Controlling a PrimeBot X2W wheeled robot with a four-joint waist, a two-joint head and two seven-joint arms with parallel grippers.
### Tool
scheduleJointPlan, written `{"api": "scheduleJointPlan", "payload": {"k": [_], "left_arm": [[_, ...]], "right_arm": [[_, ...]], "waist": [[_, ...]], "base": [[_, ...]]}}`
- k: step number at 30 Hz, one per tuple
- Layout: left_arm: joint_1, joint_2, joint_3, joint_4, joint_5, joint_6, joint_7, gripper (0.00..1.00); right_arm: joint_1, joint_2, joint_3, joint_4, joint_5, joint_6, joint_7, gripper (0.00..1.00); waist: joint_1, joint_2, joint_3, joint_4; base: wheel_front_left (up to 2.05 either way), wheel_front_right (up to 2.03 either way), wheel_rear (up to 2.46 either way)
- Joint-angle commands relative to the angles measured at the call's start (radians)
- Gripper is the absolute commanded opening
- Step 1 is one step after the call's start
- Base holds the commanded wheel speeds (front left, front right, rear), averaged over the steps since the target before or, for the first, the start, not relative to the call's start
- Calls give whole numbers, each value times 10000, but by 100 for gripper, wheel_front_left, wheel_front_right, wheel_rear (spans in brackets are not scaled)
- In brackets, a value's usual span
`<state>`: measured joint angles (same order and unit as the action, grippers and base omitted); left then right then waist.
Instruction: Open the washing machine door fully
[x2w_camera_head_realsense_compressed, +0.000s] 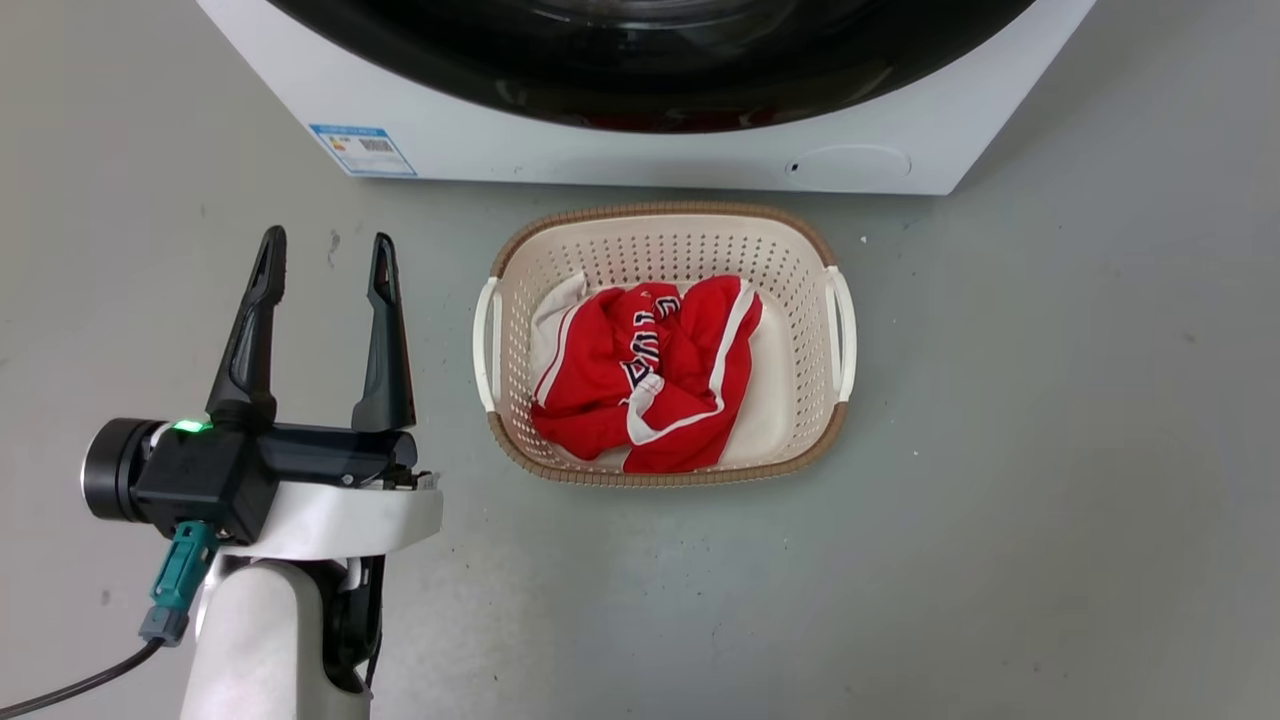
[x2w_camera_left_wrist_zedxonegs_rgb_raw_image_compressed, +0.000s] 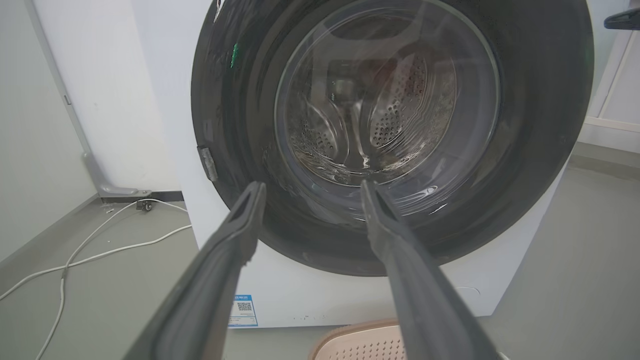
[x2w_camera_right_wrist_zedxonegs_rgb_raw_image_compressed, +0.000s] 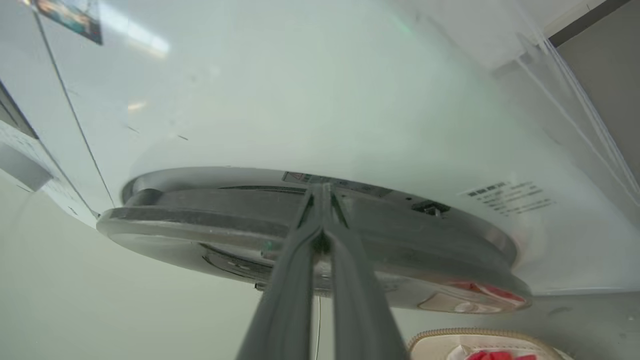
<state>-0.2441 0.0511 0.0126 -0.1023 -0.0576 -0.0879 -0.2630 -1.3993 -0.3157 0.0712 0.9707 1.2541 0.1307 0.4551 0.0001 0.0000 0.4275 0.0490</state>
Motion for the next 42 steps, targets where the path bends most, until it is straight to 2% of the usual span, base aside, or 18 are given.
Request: {"api": "scheduleJointPlan", "payload": {"k": [1, 12, 21, 32, 42], "left_arm": [[-124, -9, -1, -55, -17, 18, -24, 100], [-465, -10, -205, -86, -164, 166, -24, 100], [-538, -9, -344, -8, -253, 271, -24, 100], [-477, -9, -306, 119, -200, 330, -24, 100], [-133, -11, -223, 407, -98, 350, -24, 100]], "right_arm": [[-191, -12, 71, 129, -152, 0, 74, 0], [-1502, 133, 219, 1136, -828, 0, 666, 0], [-1918, 285, 271, 1202, -747, 2, 2162, 0], [-1109, 297, 348, 562, -442, 0, 4359, 0], [152, 673, 508, -425, -163, 0, 5923, 0]], "waist": [[-1, 0, 147, 49], [-1, 0, 781, 314], [-1, 0, 850, 369], [-1, 0, 489, 119], [-1, 0, -385, -187]], "base": [[0, 0, 0], [0, 0, 0], [0, 0, 0], [0, 0, 0], [0, 0, 0]]}}
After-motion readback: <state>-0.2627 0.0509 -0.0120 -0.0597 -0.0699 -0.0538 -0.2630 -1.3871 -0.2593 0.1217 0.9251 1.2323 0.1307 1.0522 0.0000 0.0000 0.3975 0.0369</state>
